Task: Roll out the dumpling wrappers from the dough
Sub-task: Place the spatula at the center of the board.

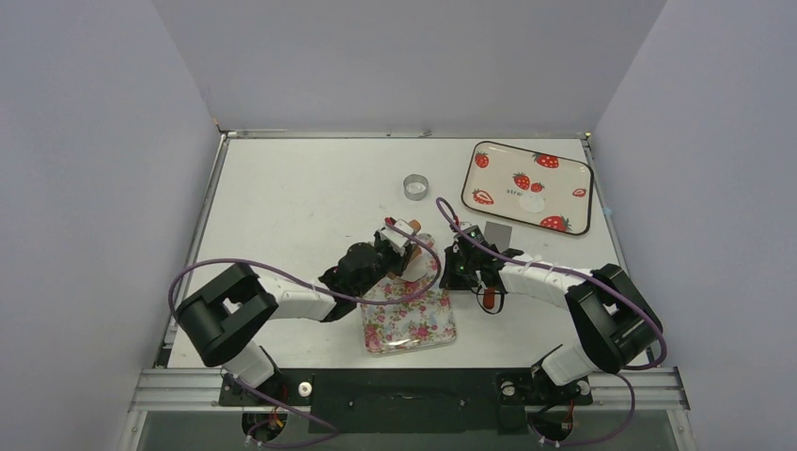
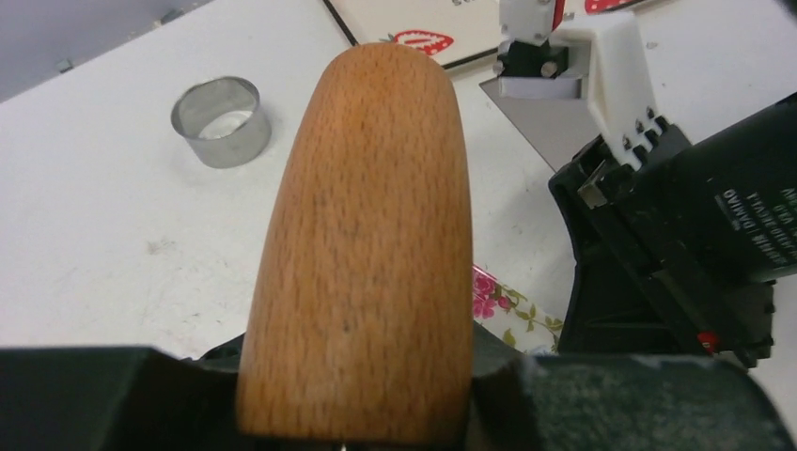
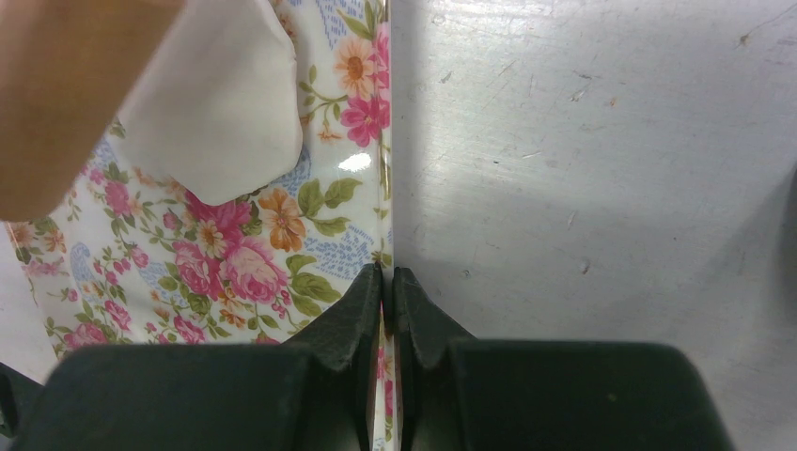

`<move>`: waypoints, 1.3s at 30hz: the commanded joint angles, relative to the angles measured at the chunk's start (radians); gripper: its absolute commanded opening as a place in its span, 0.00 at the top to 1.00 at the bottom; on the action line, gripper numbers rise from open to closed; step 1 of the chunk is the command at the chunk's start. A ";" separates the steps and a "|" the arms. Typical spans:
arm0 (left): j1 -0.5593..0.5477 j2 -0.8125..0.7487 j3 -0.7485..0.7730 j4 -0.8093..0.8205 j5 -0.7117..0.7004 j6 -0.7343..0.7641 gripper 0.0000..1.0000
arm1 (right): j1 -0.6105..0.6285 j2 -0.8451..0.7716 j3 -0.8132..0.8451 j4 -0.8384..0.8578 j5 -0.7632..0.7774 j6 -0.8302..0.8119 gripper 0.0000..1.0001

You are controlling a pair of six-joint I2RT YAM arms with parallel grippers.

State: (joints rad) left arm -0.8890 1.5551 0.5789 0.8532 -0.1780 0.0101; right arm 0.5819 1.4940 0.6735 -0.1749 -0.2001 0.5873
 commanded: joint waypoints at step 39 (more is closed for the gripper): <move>-0.003 0.228 0.086 -0.089 -0.117 -0.247 1.00 | -0.032 -0.015 -0.099 0.013 0.006 -0.009 1.00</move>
State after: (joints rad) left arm -0.9108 1.7508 0.6960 0.8642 -0.2058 -0.2245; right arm 0.5617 1.4490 0.6003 -0.1001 -0.2253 0.6064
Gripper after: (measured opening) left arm 0.252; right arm 0.028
